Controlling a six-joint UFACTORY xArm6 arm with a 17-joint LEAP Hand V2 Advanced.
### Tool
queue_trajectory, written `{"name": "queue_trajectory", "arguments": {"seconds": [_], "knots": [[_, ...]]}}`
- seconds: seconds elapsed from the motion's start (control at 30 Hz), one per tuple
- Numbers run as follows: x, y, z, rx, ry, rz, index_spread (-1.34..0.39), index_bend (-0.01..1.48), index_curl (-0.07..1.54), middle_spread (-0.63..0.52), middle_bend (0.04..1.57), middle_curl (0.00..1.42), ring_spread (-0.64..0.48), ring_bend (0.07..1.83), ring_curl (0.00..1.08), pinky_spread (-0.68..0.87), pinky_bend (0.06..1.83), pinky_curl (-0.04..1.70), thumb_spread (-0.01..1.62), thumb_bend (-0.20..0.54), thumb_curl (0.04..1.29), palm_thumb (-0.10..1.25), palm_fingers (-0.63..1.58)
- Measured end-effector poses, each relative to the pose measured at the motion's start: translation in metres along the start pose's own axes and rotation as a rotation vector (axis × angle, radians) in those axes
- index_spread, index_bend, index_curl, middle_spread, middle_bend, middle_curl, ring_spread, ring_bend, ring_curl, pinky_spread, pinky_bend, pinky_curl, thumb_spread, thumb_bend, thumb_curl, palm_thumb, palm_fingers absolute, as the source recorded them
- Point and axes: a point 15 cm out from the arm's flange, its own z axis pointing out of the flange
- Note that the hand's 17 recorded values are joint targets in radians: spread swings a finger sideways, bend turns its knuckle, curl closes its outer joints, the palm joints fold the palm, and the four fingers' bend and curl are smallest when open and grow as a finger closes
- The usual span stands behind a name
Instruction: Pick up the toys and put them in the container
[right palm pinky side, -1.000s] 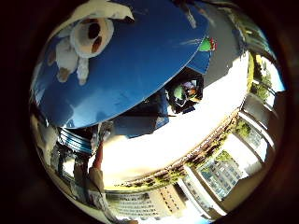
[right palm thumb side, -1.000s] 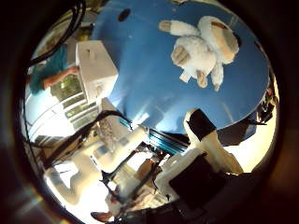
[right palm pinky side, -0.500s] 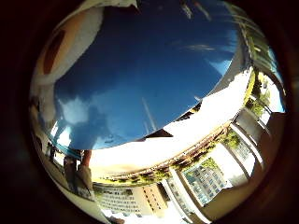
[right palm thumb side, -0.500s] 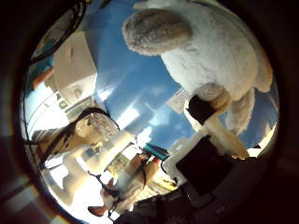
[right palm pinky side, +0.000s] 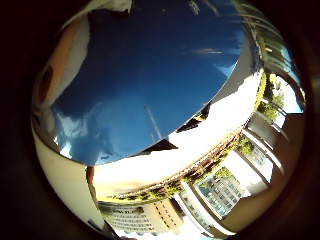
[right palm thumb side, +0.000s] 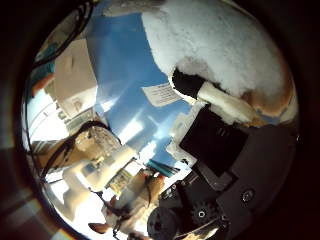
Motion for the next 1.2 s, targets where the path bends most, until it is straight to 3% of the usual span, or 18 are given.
{"name": "queue_trajectory", "arguments": {"seconds": [0.2, 0.4, 0.57, 0.77, 0.87, 1.2], "knots": [[-0.015, 0.022, -0.059, 0.089, -0.021, 0.049, -0.77, 0.38, 0.2, -0.23, 1.08, 0.91, -0.08, 1.26, 0.79, 0.25, 1.35, 0.58, 1.07, -0.009, 0.6, 1.01, 1.04], [-0.073, 0.065, -0.132, 0.059, -0.058, 0.033, -0.9, 0.5, 0.22, -0.24, 1.14, 0.98, -0.11, 1.32, 0.84, 0.21, 1.43, 0.68, 1.08, -0.014, 0.65, 1.0, 0.95], [-0.137, 0.082, -0.215, 0.16, -0.007, -0.022, -1.0, 0.59, 0.26, -0.24, 1.18, 1.03, -0.13, 1.36, 0.87, 0.17, 1.47, 0.75, 1.1, -0.013, 0.69, 0.99, 0.89], [-0.248, 0.073, -0.277, 0.278, -0.035, -0.193, -1.09, 0.67, 0.32, -0.24, 1.23, 1.07, -0.14, 1.42, 0.9, 0.14, 1.5, 0.83, 1.11, -0.016, 0.72, 0.96, 0.83], [-0.291, 0.063, -0.294, 0.319, -0.046, -0.226, -1.12, 0.69, 0.36, -0.24, 1.25, 1.08, -0.15, 1.44, 0.9, 0.14, 1.51, 0.86, 1.11, -0.015, 0.74, 0.95, 0.8], [-0.448, 0.01, -0.297, 0.27, -0.037, -0.372, -1.19, 0.71, 0.53, -0.24, 1.3, 1.1, -0.15, 1.5, 0.91, 0.12, 1.55, 0.93, 1.11, -0.015, 0.77, 0.94, 0.74]]}}
